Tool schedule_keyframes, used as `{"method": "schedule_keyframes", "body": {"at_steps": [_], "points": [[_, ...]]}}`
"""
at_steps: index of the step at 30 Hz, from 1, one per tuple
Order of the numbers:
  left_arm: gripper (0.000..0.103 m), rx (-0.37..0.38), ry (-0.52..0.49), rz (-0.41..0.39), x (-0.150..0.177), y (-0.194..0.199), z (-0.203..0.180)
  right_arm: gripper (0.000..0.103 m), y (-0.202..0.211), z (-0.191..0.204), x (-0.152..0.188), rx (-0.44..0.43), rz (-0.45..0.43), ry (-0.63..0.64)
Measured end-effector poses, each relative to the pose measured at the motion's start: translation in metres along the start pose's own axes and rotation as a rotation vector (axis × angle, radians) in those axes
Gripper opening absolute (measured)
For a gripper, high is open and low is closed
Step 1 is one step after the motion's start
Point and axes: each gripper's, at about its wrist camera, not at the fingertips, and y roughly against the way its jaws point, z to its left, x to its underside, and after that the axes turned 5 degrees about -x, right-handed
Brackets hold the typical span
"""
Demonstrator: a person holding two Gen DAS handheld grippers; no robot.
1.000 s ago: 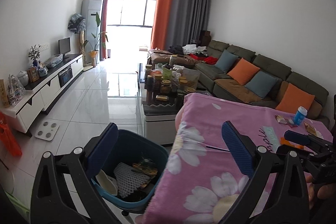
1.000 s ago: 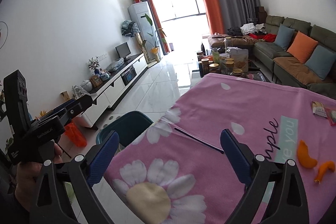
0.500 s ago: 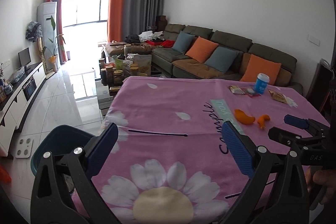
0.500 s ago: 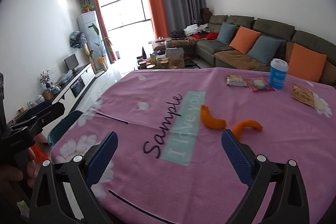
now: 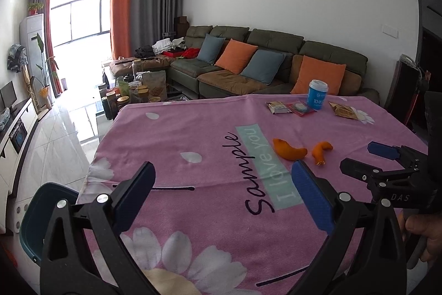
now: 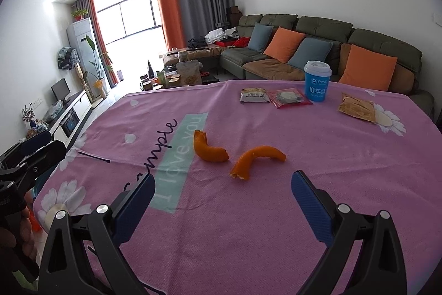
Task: Collect trash
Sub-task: 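Move both tools back over the table toward the orange peels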
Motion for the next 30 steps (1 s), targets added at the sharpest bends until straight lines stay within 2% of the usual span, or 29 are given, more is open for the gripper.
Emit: {"method": "schedule_keyframes", "body": {"at_steps": [12, 18, 27, 30], "points": [[0.097, 0.024, -0.028, 0.026, -0.004, -0.028, -0.015, 0.095, -0.015, -0.017, -0.005, 0.053, 0.033, -0.021], [0.097, 0.043, -0.042, 0.046, -0.004, -0.041, -0.024, 0.087, -0.045, -0.030, -0.009, 0.056, 0.098, -0.047], [0.097, 0.048, -0.032, 0.080, -0.003, -0.060, -0.024, 0.059, -0.079, -0.037, -0.014, 0.038, 0.185, -0.067], [0.097, 0.056, -0.034, 0.083, -0.006, -0.066, -0.027, 0.045, -0.084, -0.038, -0.013, 0.029, 0.201, -0.071]]}}
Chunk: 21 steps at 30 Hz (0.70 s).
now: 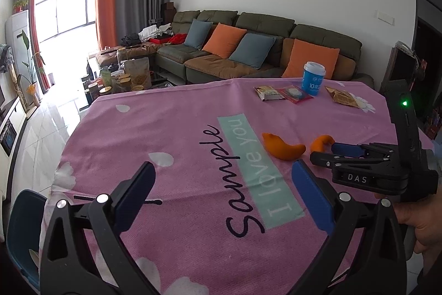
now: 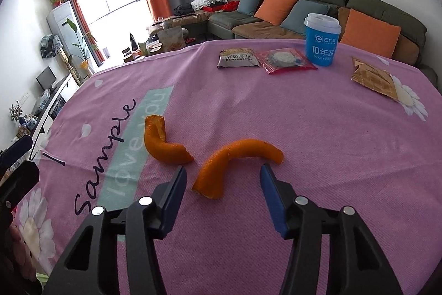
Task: Collect trash
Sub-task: 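Move both tools back over the table toward the orange peels, then grasp the curved orange peel with the right tool while the left tool grasps the other peel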
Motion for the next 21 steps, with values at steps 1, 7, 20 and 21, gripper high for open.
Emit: {"method": "schedule_keyframes", "body": {"at_steps": [1, 7, 20, 21], "points": [[0.097, 0.003, -0.003, 0.002, -0.001, -0.003, -0.001, 0.037, -0.002, 0.000, 0.000, -0.001, 0.005, 0.002], [0.097, 0.032, -0.018, 0.004, -0.009, -0.017, -0.014, 0.017, -0.001, -0.003, 0.001, -0.022, 0.006, -0.008], [0.097, 0.096, -0.080, 0.122, -0.027, -0.075, -0.068, 0.011, 0.037, -0.032, 0.005, -0.002, -0.097, -0.075], [0.097, 0.089, -0.093, 0.136, -0.027, -0.080, -0.072, 0.011, 0.040, -0.036, 0.005, 0.001, -0.104, -0.083]]}}
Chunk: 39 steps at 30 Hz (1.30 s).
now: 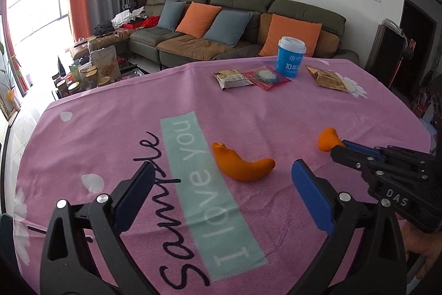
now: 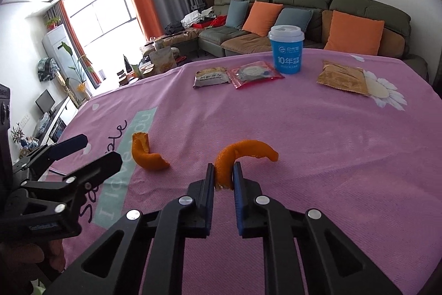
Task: Collect trash
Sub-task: 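Grasp the curved orange peel with the right tool while the left tool grasps the other peel, then carry both orange peels to the teal bin and open both tools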
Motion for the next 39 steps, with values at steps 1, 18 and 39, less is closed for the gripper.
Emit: {"method": "schedule_keyframes", "body": {"at_steps": [1, 18, 39], "points": [[0.097, -0.002, -0.014, 0.020, -0.001, -0.006, -0.004, 0.011, 0.003, -0.004, 0.000, 0.001, -0.007, -0.008], [0.054, 0.035, -0.080, 0.154, -0.009, -0.068, -0.026, 0.011, 0.021, -0.022, 0.005, -0.017, -0.045, -0.049], [0.025, 0.115, 0.077, 0.010, 0.012, 0.026, 0.036, 0.011, 0.029, 0.041, -0.005, -0.086, -0.069, 0.081]]}}
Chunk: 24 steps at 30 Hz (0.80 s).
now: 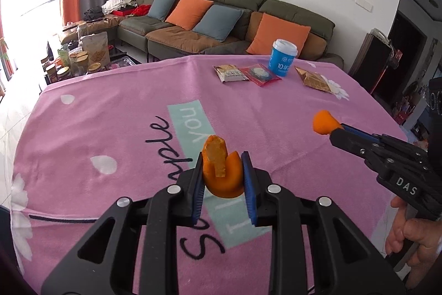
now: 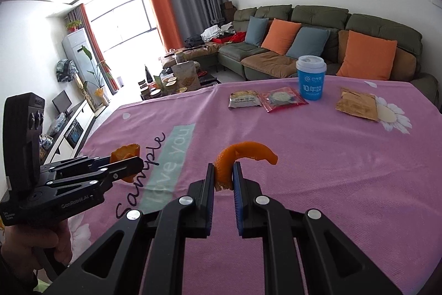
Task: Collect trash
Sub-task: 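Carry both orange peels to the teal bin and open both tools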
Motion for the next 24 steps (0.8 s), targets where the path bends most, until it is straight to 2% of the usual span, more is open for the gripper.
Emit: {"method": "schedule_keyframes", "body": {"at_steps": [10, 24], "points": [[0.025, -0.107, 0.079, -0.127, 0.023, 0.096, 0.061, 0.011, -0.019, 0.076, -0.010, -0.061, 0.035, 0.157], [0.025, -0.278, 0.213, -0.207, 0.067, 0.191, 0.156, 0.011, -0.055, 0.184, -0.013, -0.186, 0.090, 0.358]]}}
